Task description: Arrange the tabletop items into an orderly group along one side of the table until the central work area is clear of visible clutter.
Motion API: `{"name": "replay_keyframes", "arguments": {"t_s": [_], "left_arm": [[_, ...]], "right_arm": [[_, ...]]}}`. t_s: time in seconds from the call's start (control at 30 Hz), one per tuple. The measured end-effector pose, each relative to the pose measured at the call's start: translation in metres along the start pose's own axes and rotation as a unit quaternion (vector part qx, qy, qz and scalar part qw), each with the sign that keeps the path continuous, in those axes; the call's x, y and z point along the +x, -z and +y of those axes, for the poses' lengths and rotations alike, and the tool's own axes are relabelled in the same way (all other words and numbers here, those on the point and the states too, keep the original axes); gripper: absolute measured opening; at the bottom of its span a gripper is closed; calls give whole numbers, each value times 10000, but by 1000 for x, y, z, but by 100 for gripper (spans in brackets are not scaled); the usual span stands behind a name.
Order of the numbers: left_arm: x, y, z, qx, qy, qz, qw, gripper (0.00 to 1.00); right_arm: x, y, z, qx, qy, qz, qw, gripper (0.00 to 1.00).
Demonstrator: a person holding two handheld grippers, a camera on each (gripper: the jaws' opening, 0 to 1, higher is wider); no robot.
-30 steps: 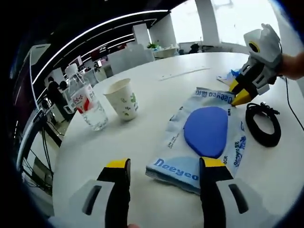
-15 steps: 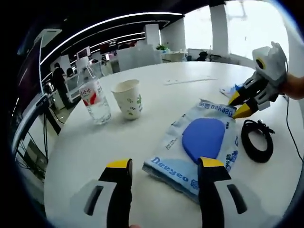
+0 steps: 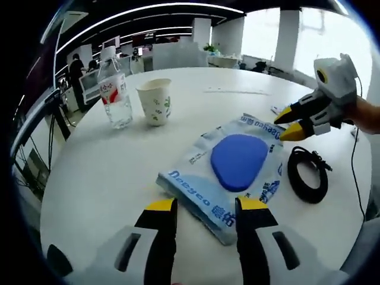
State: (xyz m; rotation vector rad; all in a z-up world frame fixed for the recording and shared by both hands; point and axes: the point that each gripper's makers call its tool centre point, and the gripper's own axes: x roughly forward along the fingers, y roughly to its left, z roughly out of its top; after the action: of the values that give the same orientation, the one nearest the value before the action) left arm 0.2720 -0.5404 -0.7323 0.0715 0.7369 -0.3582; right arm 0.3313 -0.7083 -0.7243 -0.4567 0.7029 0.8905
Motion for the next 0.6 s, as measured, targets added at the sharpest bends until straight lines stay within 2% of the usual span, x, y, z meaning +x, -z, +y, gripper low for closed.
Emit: {"name": "replay_keyframes", "arguments": {"t_s": [0.1,0.23,0.4,0.5,0.6], "left_arm": [[2,3,1,13,-58,95,9999,35],[5,6,0,-178,-3,197,9996,32],[9,3,3,-72,-94,230,9997,28],[11,2,4,37,-119,257,9996,21],[11,0,3,174,-140,240,9995,18]], "right_arm": [[0,-2,1,66,-14,-22,10000,18],[4,3,0,126,24,130,9998,16],[10,13,4,488,8,300,9984,12],[10,11,6,425,13,339,9985,9],[10,10,8,275,-14,381,9989,2]]}}
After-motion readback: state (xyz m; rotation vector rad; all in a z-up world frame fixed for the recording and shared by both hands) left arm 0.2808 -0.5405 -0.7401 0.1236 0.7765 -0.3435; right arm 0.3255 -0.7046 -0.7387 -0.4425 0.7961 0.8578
